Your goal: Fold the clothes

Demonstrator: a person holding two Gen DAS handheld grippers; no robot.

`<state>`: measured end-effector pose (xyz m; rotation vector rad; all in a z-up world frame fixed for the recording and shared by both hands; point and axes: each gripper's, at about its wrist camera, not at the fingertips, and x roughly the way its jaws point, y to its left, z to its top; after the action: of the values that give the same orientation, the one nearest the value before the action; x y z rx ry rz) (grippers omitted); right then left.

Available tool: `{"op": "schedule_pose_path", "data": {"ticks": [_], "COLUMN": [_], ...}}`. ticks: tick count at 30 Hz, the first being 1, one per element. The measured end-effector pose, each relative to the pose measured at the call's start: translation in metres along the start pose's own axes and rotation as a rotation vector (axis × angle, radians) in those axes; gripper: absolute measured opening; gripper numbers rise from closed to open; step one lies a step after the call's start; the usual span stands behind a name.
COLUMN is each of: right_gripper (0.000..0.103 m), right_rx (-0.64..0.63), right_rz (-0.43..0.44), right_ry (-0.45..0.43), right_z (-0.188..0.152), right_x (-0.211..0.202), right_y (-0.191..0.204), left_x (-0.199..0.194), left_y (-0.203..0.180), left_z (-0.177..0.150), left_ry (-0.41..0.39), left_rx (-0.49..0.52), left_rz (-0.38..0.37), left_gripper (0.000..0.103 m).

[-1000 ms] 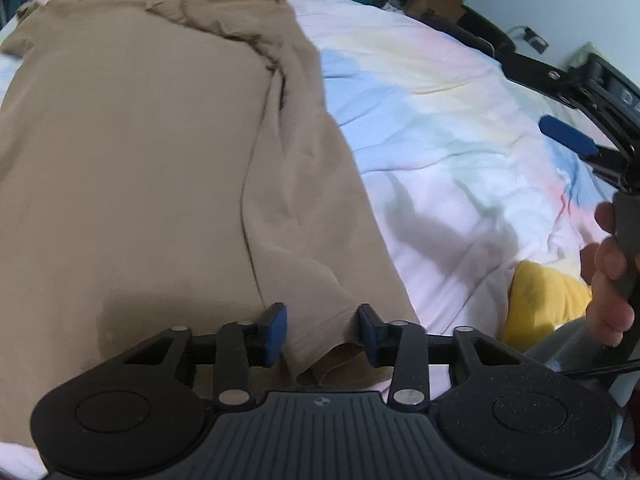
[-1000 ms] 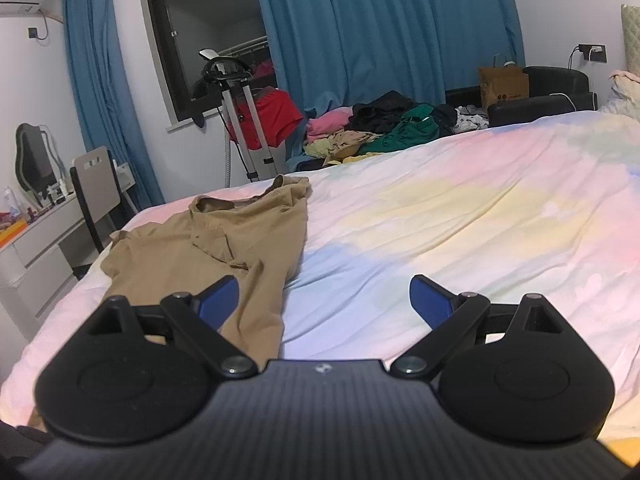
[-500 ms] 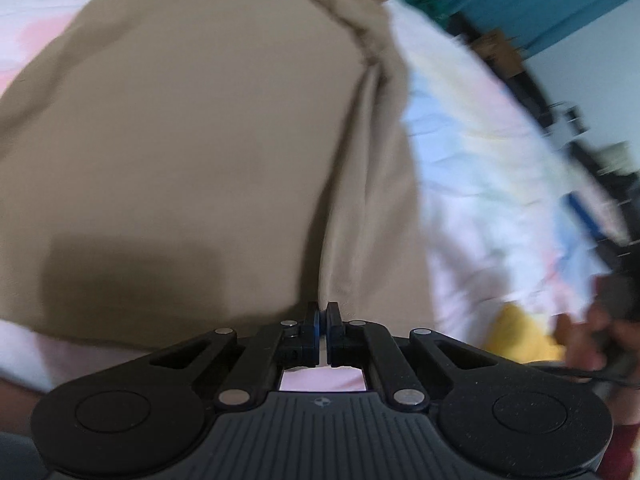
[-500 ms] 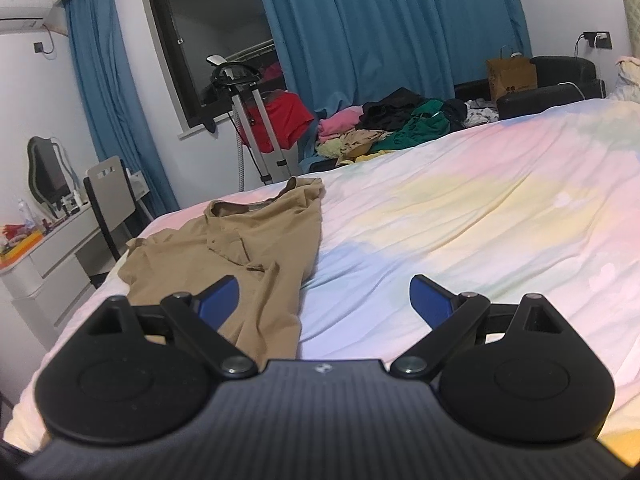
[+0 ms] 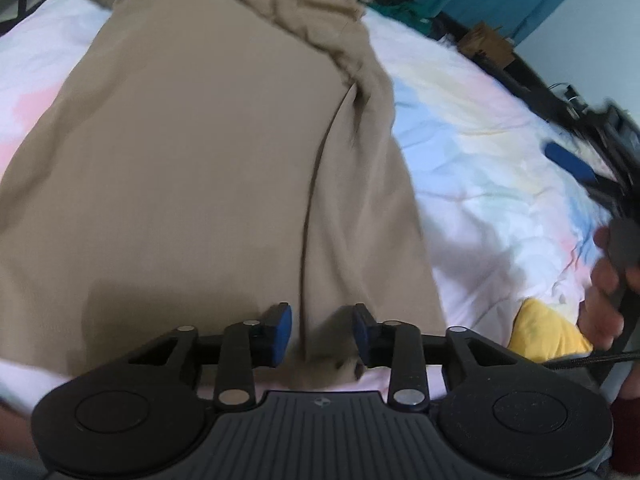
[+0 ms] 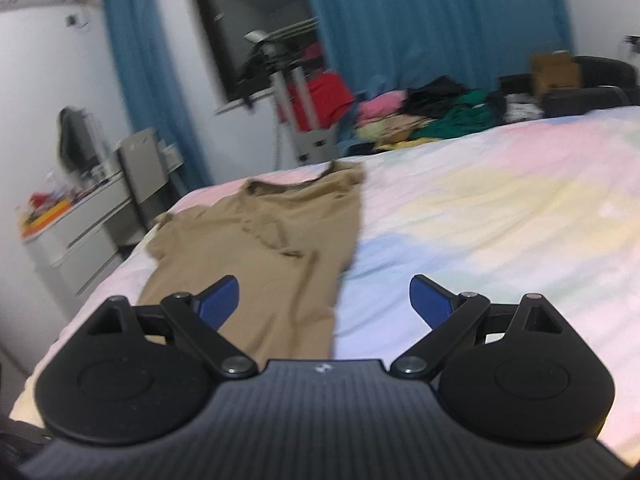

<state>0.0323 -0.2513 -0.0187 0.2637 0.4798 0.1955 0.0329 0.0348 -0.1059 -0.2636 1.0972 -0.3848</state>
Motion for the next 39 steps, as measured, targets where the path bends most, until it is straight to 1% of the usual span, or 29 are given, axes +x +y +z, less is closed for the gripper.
{"op": "schedule_pose_path", "data": {"ticks": [3,5,7,10,11,14,15,16,17,19,20,21,22,23,24,25,26,27,30,33,35,36,39], "right_gripper": [0.093,0.094,0.093,0.093,0.092,0.074,0.074,0.073,0.07,0.069,0.064,0.053,0.048,0.038,0.019,0.008,0.005,0.005,0.005,0.005,0.005,0.005,0.005], "right_rx": [-0.027,-0.048,-0.082,-0.097,-0.103,-0.121,-0.122,-0.122,-0.122,-0.123,-0.123,-0.123,-0.123,-0.134,-0.159,-0.196,-0.245,-0.277,-0.262,-0.203,-0.159,-0.149,-0.151], "right_rz": [0.106,0.162,0.19,0.229,0.239,0.237,0.235,0.239,0.242,0.245,0.245,0.244,0.242,0.232,0.215,0.195,0.17,0.168,0.227,0.281,0.317,0.32,0.294], "right_ry": [0.056,0.094,0.132,0.197,0.211,0.241,0.251,0.258,0.264,0.258,0.251,0.247,0.247,0.254,0.269,0.275,0.27,0.264,0.216,0.158,0.14,0.137,0.135], "right_z": [0.029,0.047,0.061,0.072,0.071,0.063,0.059,0.055,0.05,0.043,0.039,0.036,0.034,0.032,0.029,0.027,0.027,0.027,0.04,0.057,0.063,0.063,0.056], "right_x": [0.034,0.06,0.092,0.147,0.164,0.211,0.224,0.236,0.248,0.269,0.278,0.287,0.295,0.303,0.31,0.314,0.315,0.314,0.307,0.3,0.301,0.303,0.312], "right_y": [0.01,0.016,0.02,0.023,0.024,0.026,0.026,0.026,0.026,0.027,0.028,0.028,0.028,0.029,0.031,0.034,0.039,0.043,0.048,0.049,0.049,0.049,0.05], "left_x": [0.004,0.004,0.004,0.011,0.014,0.021,0.023,0.024,0.026,0.029,0.031,0.031,0.03,0.028,0.026,0.024,0.022,0.019,0.011,0.005,0.003,0.005,0.012], "left_y": [0.0,0.004,0.008,0.014,0.015,0.019,0.02,0.02,0.02,0.019,0.019,0.018,0.018,0.017,0.015,0.014,0.014,0.014,0.014,0.016,0.017,0.016,0.009], "left_z": [0.006,0.007,0.006,0.003,0.003,0.004,0.004,0.004,0.004,0.003,0.003,0.002,0.0,-0.001,-0.002,-0.004,-0.005,-0.006,-0.009,-0.014,-0.019,-0.02,-0.021], "left_ry": [-0.009,-0.019,-0.03,-0.025,-0.02,-0.008,-0.002,0.003,0.009,0.012,0.012,0.012,0.008,0.001,-0.007,-0.012,-0.016,-0.022,-0.037,-0.047,-0.047,-0.046,-0.041], "left_rx": [-0.017,-0.033,-0.039,-0.042,-0.045,-0.055,-0.05,-0.045,-0.04,-0.027,-0.025,-0.025,-0.022,-0.017,-0.014,-0.018,-0.028,-0.039,-0.061,-0.076,-0.085,-0.087,-0.086], "left_rz": [-0.028,-0.051,-0.065,-0.065,-0.066,-0.07,-0.067,-0.064,-0.061,-0.047,-0.046,-0.05,-0.053,-0.053,-0.052,-0.053,-0.059,-0.066,-0.075,-0.068,-0.052,-0.047,-0.032], "left_gripper": [0.04,0.045,0.048,0.048,0.045,0.039,0.037,0.032,0.027,0.019,0.013,0.01,0.008,0.007,0.006,0.006,0.006,0.005,0.005,0.004,0.004,0.004,0.005]}}
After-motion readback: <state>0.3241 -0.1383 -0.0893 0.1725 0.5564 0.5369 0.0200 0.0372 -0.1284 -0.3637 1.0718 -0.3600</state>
